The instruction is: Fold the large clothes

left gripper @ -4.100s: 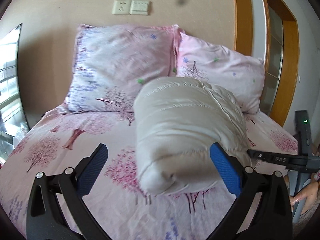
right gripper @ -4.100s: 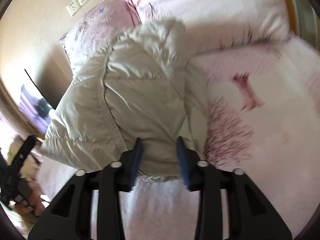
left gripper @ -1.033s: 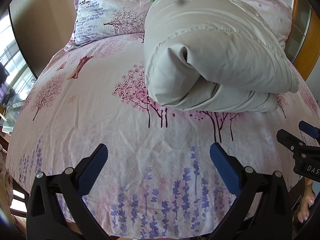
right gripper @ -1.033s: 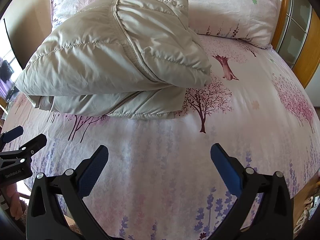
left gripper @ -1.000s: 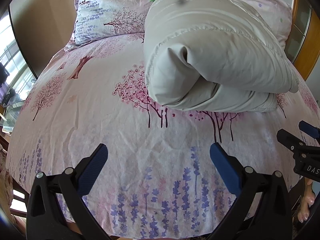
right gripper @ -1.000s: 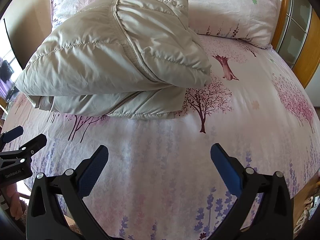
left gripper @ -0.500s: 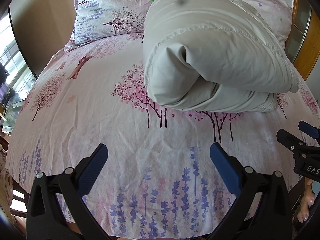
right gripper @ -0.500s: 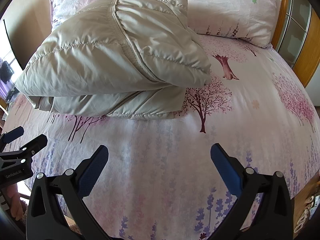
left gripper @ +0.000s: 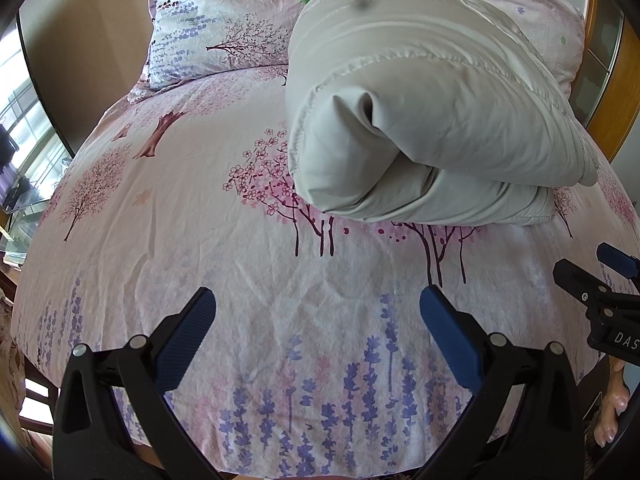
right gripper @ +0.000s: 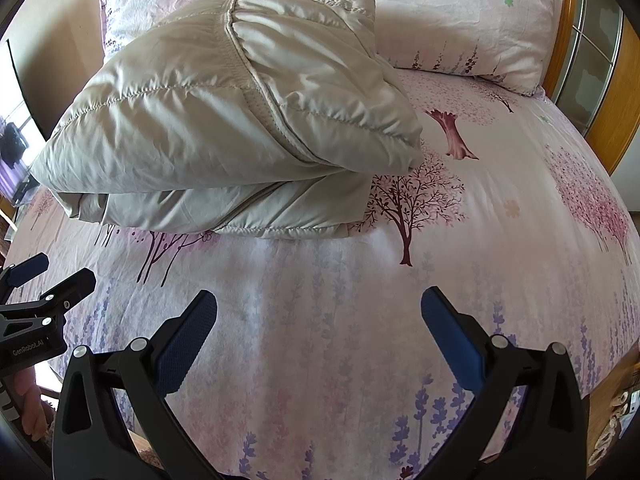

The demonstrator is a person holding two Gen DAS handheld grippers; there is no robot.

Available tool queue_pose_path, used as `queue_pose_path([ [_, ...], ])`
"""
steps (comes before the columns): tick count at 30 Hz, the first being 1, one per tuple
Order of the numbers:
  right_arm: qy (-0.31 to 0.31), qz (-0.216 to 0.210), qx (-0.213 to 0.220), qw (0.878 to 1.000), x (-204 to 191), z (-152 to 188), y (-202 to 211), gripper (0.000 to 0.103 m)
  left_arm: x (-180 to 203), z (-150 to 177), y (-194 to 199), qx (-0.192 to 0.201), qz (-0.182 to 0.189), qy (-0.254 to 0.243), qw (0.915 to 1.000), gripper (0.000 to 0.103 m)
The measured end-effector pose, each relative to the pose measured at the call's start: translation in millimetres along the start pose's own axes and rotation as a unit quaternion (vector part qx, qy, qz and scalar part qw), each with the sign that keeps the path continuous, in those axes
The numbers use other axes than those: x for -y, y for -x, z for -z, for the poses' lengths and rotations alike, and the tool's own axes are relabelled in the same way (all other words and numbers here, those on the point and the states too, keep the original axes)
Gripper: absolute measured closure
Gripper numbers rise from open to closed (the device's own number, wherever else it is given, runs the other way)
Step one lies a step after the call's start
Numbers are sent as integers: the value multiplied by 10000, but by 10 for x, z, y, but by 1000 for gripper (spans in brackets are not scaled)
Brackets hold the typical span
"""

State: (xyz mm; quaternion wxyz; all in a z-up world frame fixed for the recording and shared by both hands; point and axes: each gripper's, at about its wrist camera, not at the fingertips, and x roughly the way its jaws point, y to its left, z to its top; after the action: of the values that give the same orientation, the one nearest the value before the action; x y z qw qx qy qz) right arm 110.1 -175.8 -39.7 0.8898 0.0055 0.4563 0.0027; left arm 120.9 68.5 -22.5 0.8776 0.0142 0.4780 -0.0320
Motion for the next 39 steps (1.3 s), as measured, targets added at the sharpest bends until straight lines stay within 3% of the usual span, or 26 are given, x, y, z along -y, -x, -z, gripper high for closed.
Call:
queue_pose_path([
  [39, -67, 8, -10, 10000, -54, 16, -16, 1, 11, 8, -28, 1, -23, 20, 10000, 2],
])
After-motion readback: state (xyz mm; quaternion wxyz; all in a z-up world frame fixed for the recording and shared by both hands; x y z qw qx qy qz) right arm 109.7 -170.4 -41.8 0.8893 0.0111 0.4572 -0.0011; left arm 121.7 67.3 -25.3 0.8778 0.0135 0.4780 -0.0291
